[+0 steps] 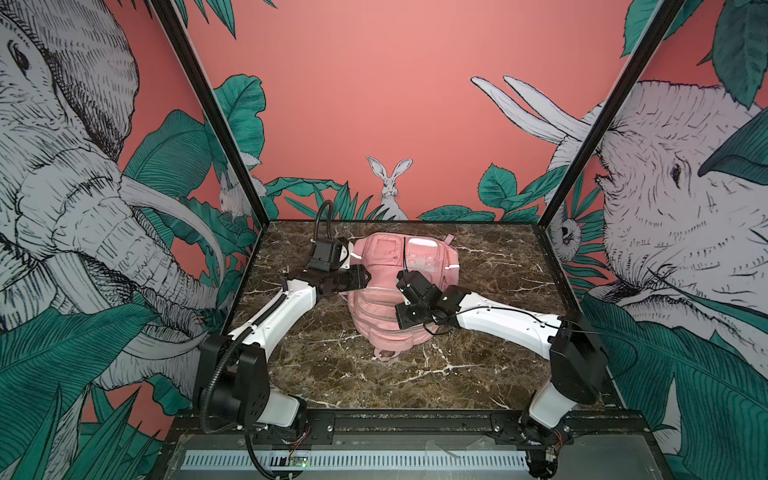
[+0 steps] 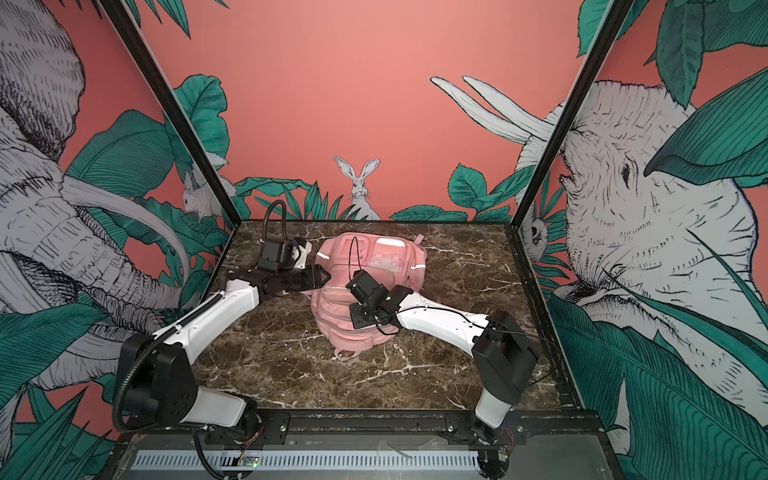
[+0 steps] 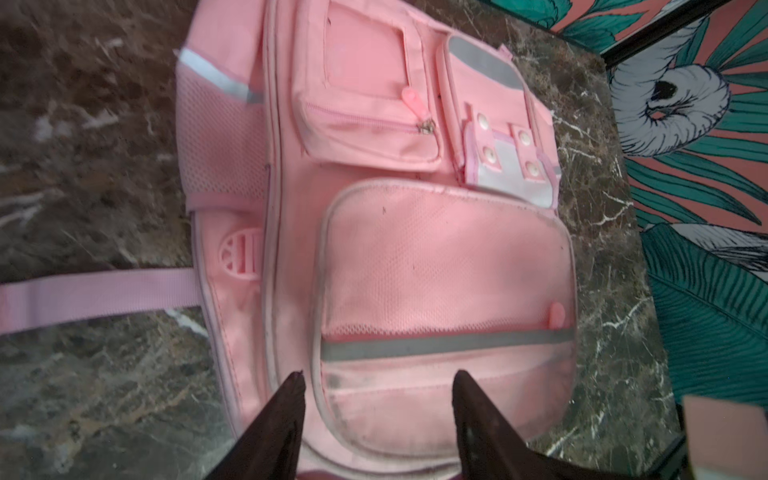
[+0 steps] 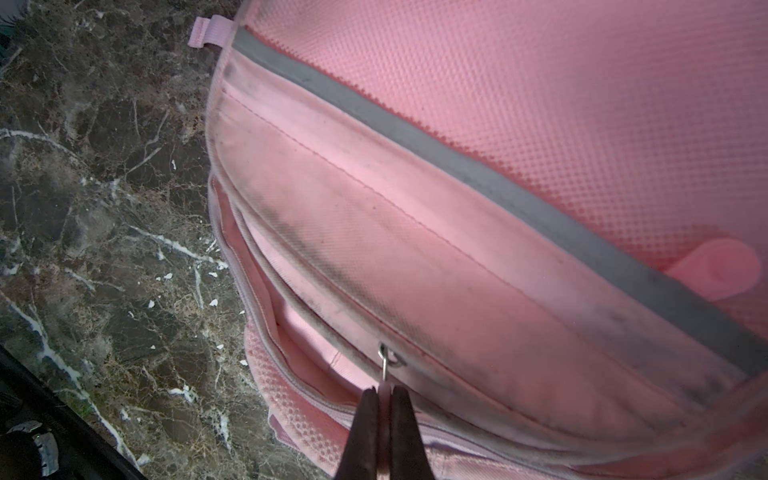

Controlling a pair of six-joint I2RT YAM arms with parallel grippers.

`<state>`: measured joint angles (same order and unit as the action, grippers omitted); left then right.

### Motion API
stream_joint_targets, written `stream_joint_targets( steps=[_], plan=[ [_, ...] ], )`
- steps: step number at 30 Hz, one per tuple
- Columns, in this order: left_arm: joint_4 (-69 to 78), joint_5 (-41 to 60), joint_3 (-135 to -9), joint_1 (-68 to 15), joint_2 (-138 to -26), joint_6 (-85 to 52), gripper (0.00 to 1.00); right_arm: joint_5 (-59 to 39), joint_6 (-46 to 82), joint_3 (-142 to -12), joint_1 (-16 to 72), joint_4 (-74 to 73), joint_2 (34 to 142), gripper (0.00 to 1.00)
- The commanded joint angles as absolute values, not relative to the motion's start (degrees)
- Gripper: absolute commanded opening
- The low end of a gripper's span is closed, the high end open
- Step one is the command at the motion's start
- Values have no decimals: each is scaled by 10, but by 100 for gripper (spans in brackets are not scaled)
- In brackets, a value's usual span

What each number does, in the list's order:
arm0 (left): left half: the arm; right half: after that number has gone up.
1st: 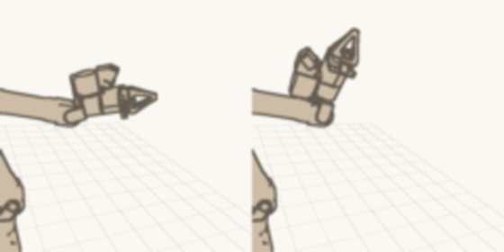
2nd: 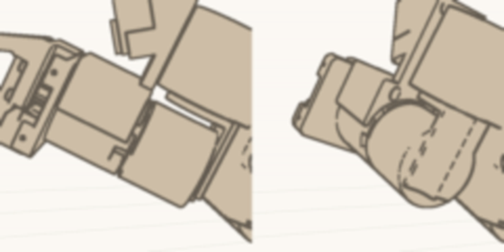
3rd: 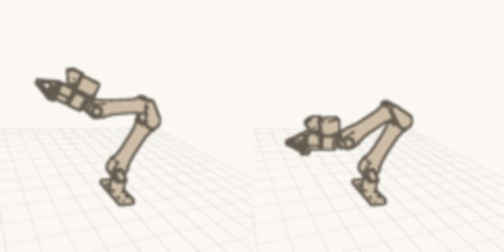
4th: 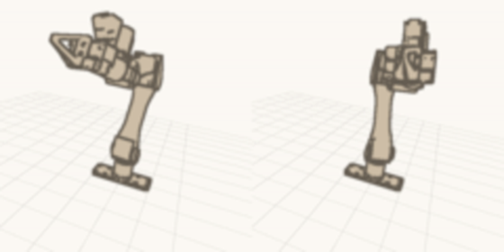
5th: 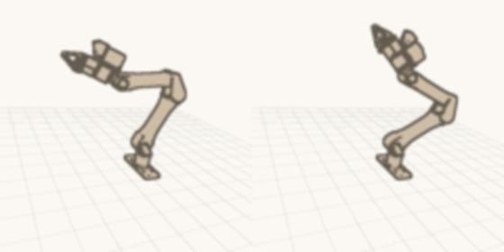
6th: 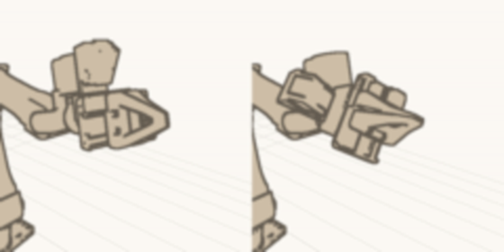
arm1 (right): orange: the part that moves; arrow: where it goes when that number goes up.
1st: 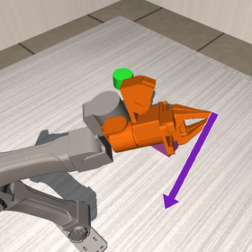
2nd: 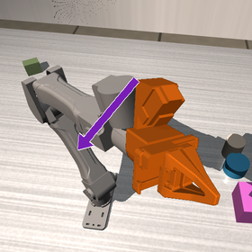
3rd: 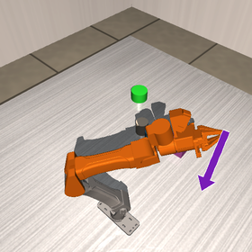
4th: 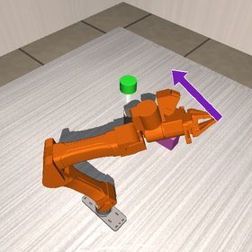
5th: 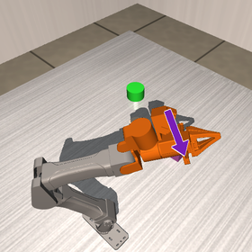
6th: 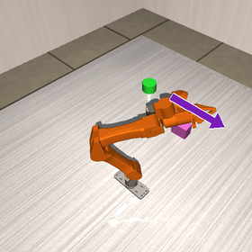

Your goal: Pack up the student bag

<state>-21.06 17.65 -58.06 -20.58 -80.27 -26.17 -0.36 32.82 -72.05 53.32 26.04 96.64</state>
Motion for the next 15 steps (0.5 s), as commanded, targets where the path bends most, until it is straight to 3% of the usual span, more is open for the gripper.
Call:
stream_joint_targets(
  steps=[1,7,15],
  plan=[
    [-187,179,-517,-219,-757,-328,58,-15,327,-742,545,244,972,1],
    [-101,181,-428,-231,-702,-438,59,-15,327,-748,551,246,980,1],
    [-19,178,-414,-264,-713,-498,62,-11,325,-748,554,248,977,1]
  ],
)
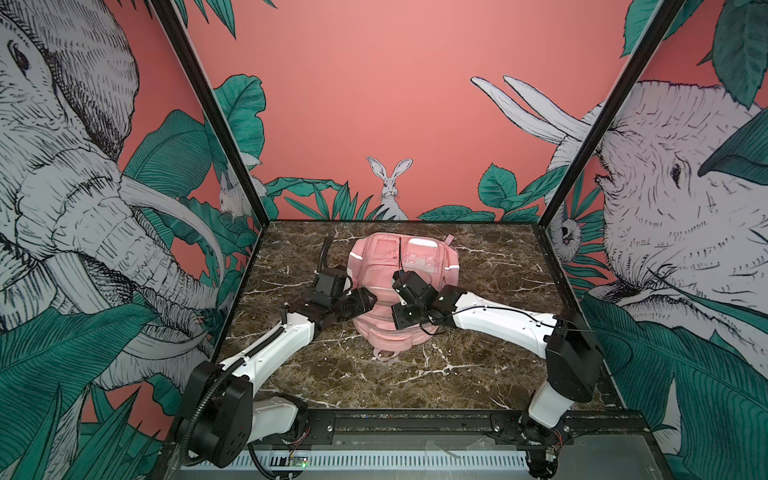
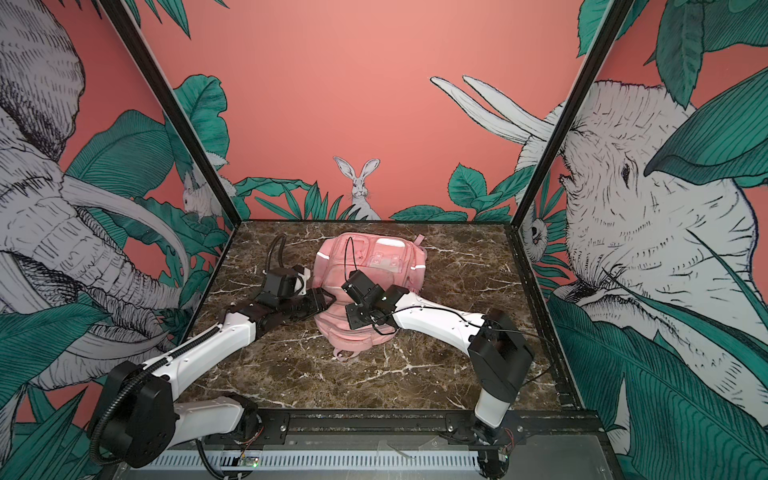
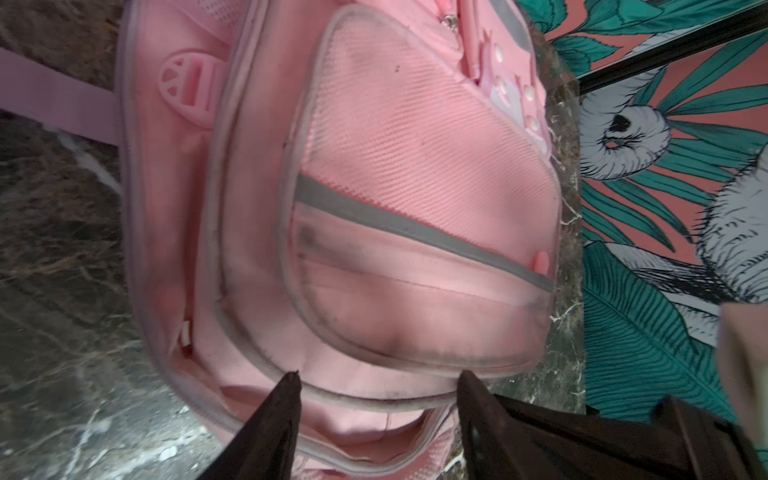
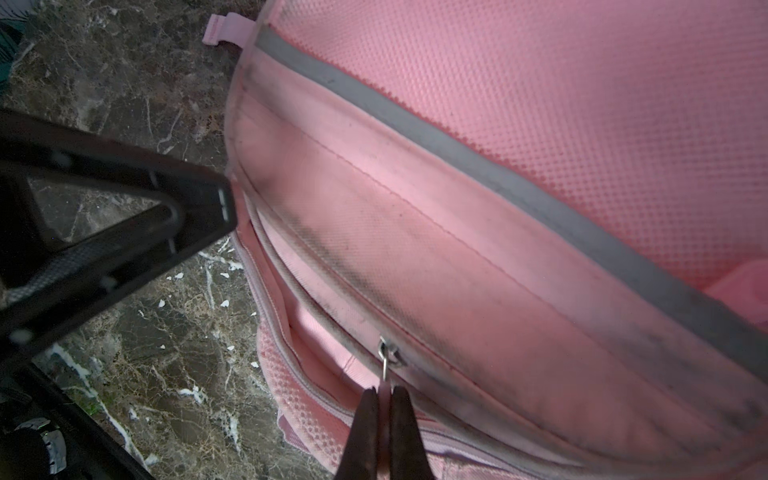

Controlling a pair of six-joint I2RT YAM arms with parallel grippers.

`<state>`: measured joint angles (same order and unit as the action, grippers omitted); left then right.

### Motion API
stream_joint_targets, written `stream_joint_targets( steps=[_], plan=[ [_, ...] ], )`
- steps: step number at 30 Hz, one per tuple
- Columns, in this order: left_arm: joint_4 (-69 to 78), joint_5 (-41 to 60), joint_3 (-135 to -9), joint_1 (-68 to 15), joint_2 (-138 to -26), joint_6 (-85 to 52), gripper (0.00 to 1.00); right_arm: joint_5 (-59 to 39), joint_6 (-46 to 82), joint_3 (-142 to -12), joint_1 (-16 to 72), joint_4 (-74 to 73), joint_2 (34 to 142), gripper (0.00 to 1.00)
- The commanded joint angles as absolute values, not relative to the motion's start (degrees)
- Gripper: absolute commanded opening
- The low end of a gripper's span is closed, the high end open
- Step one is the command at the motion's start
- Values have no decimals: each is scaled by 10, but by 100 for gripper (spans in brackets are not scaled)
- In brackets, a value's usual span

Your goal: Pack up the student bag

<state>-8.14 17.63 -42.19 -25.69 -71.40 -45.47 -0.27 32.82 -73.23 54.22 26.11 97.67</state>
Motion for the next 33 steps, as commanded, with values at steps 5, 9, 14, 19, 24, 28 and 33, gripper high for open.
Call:
stream_joint_targets(
  steps=[5,9,14,19,24,28,33],
  plan=[
    [-2,177,-429,-280,-750,-521,62,-5,324,-748,554,250,974,1],
    [15,182,-427,-294,-772,-542,62,-7,323,-745,554,250,973,1],
    [41,176,-405,-306,-767,-580,62,-5,321,-746,554,251,973,1],
    [-13,140,-414,-327,-707,-577,61,-3,319,-744,555,253,972,1],
    [-48,124,-416,-335,-678,-576,62,-4,319,-744,554,252,975,1],
    [-25,138,-398,-336,-689,-597,62,-4,319,-743,554,250,975,1],
    [15,153,-375,-341,-706,-630,62,-2,320,-741,554,251,972,1]
  ],
)
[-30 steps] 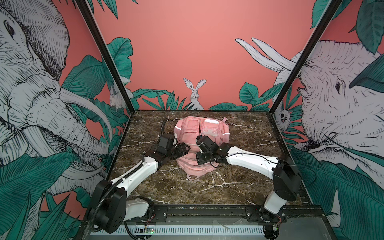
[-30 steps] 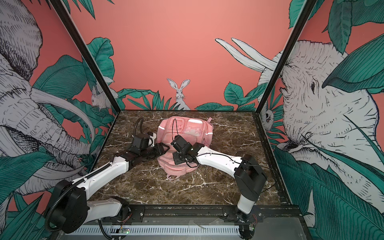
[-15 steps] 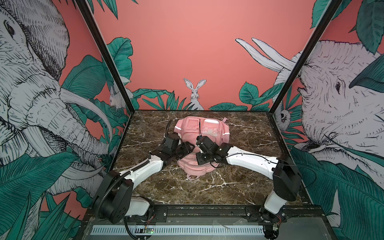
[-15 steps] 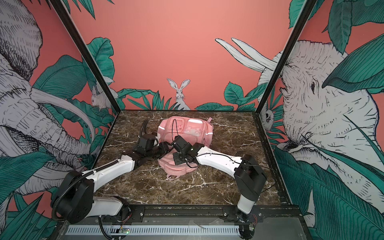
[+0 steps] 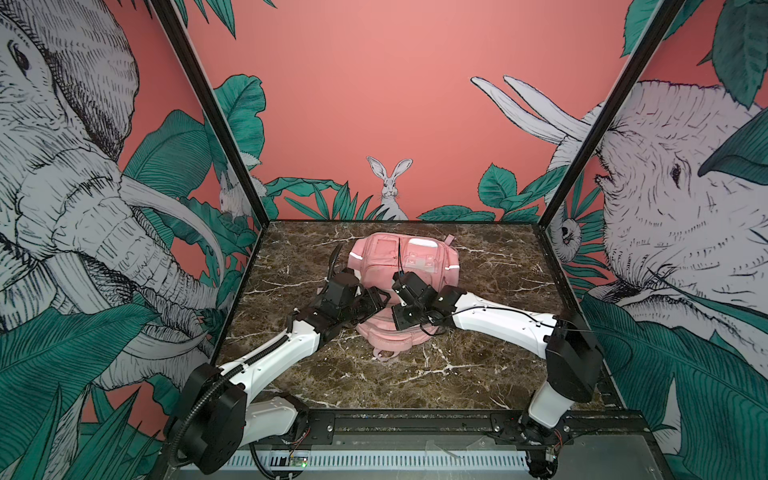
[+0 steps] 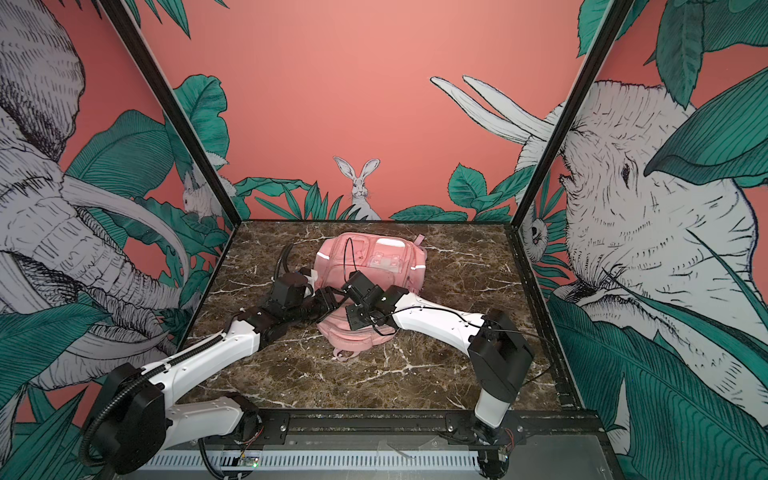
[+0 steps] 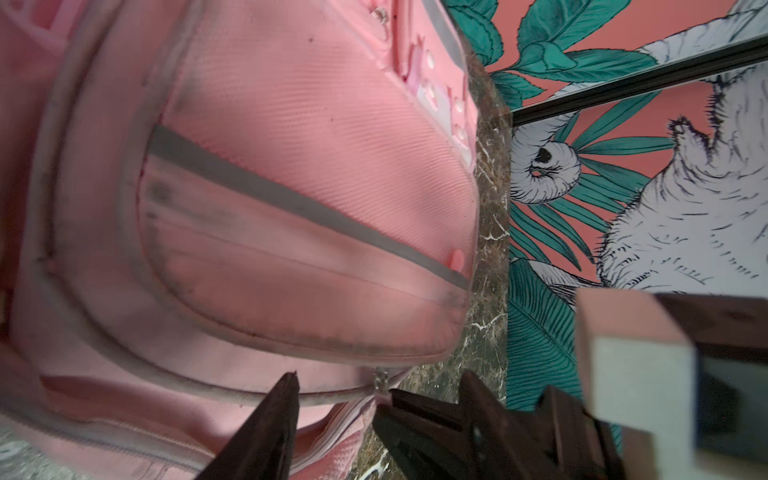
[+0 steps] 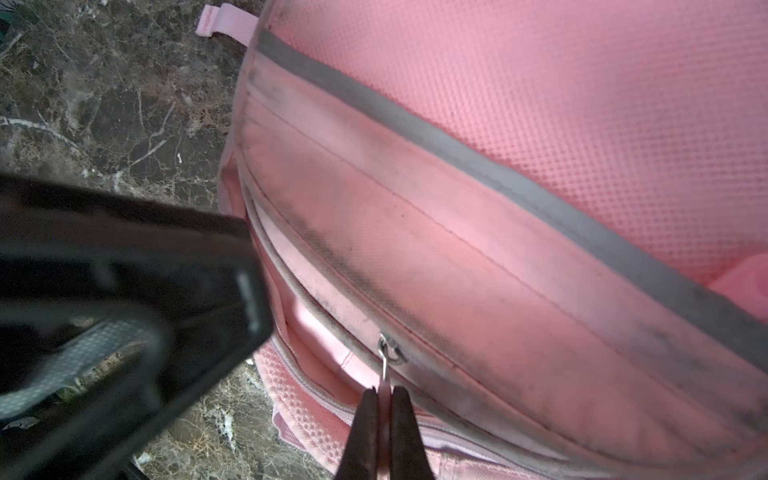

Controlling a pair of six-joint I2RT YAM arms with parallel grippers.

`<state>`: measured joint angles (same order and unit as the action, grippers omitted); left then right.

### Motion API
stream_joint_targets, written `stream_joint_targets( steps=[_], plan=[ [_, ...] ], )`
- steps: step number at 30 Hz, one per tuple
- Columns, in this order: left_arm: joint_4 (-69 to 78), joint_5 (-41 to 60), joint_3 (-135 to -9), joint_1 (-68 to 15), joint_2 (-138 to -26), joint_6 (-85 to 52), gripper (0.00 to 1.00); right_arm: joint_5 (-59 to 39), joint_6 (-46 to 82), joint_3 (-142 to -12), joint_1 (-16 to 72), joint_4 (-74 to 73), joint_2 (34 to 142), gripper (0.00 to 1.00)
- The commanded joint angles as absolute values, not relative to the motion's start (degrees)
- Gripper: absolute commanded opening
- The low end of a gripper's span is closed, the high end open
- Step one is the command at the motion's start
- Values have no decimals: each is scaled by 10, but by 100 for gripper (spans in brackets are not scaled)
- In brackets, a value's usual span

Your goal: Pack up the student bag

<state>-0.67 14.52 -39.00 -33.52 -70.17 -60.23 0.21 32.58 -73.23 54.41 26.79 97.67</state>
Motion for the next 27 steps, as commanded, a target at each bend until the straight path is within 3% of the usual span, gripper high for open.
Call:
stream_joint_targets(
  steps=[1,16,27],
  plan=[
    [19,153,-373,-342,-708,-634,62,-1,320,-740,555,251,971,1],
    [83,130,-387,-337,-796,-612,59,-3,317,-730,555,255,961,1],
    [48,138,-380,-265,-764,-571,23,22,302,-707,551,278,948,1]
  ],
)
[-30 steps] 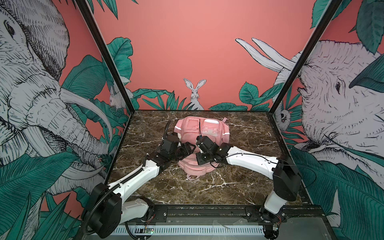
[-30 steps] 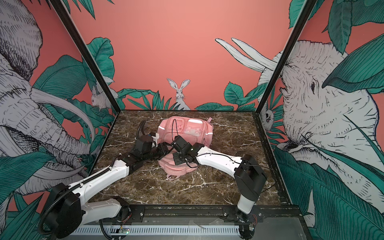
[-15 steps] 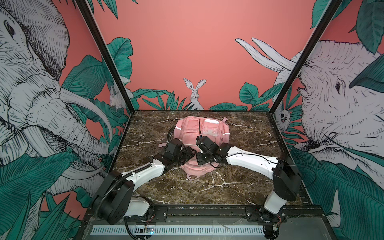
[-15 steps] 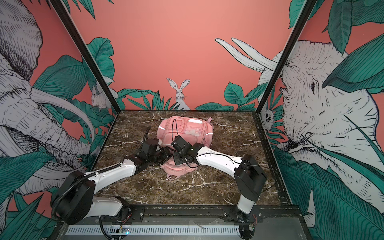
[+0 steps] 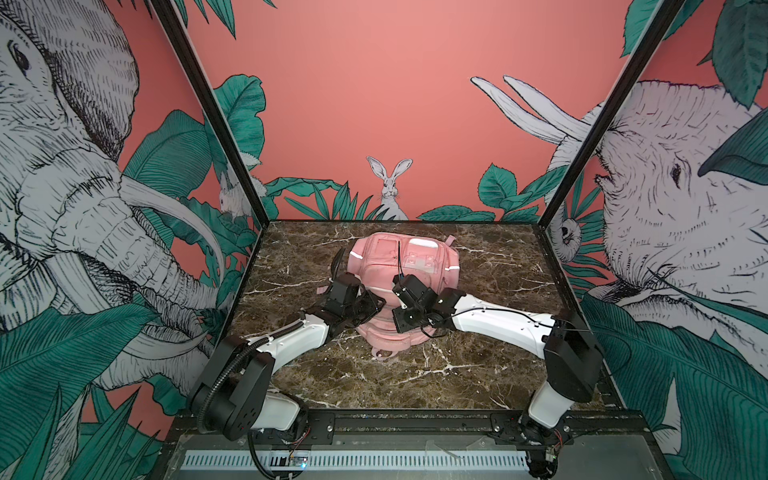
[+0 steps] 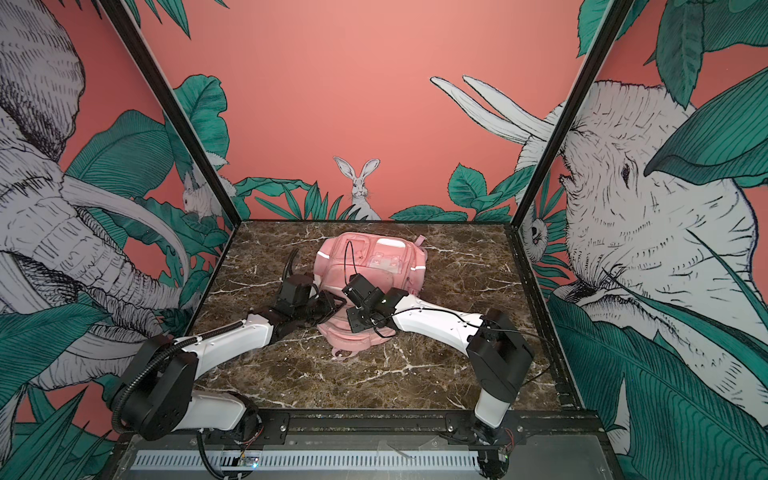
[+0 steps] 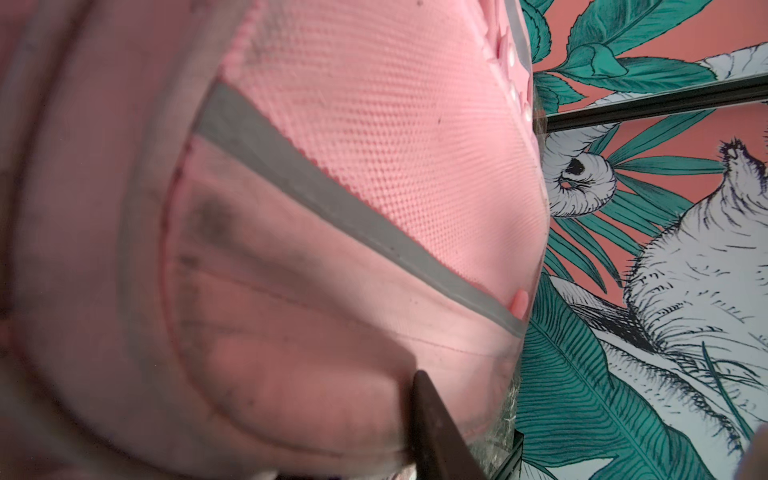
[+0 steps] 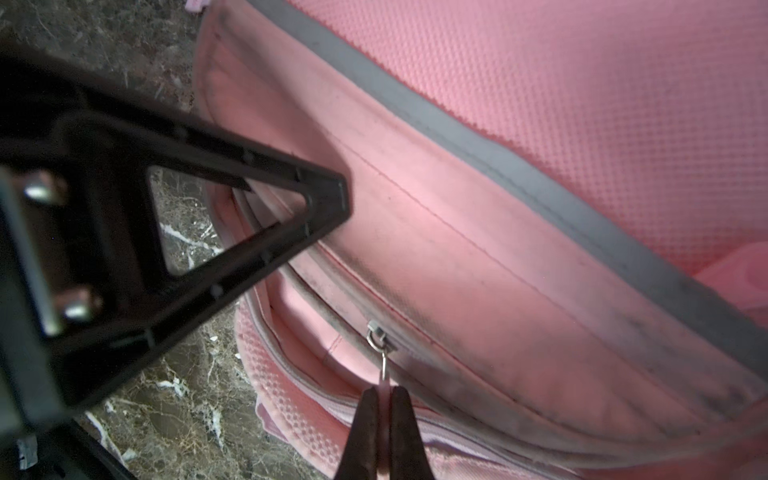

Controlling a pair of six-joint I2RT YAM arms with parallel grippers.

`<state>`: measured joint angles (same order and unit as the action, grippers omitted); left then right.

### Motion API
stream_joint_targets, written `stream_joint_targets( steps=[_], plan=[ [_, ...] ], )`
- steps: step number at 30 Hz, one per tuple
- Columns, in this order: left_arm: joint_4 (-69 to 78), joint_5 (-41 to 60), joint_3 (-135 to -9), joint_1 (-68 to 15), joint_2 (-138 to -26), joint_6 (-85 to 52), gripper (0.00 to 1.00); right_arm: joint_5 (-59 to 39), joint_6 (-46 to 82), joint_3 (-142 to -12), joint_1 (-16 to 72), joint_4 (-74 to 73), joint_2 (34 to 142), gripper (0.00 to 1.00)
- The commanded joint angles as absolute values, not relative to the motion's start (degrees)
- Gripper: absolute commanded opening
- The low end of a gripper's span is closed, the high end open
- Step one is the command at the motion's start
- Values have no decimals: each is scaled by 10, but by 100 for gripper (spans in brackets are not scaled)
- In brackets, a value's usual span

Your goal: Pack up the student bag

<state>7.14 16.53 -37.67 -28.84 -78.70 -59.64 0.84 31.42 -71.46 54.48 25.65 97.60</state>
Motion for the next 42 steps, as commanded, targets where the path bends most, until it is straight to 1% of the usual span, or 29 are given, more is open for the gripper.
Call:
stream_joint_targets(
  steps=[1,4,9,10,16,19,23,30,37,40,42],
  plan=[
    [44,140,-381,-260,-761,-566,21,26,300,-705,549,282,946,1],
    [24,148,-386,-244,-753,-545,17,33,294,-693,542,289,935,1],
    [-14,151,-400,-219,-748,-501,15,42,281,-664,522,303,921,1],
    [-19,157,-405,-213,-752,-491,15,45,278,-657,516,307,899,1],
    [-41,183,-441,-196,-789,-448,14,52,262,-622,465,317,866,0],
    [-58,217,-470,-195,-819,-426,14,43,262,-612,437,304,859,1],
    [-74,238,-486,-197,-843,-414,14,36,263,-620,415,284,870,1],
    [-86,230,-467,-199,-820,-405,14,28,262,-653,379,265,932,0],
    [-82,230,-448,-200,-805,-409,14,22,260,-660,360,259,943,0],
    [-72,229,-443,-206,-806,-414,14,13,265,-655,360,251,949,2],
    [-68,228,-441,-210,-808,-418,14,8,268,-655,360,248,953,6]
  ],
)
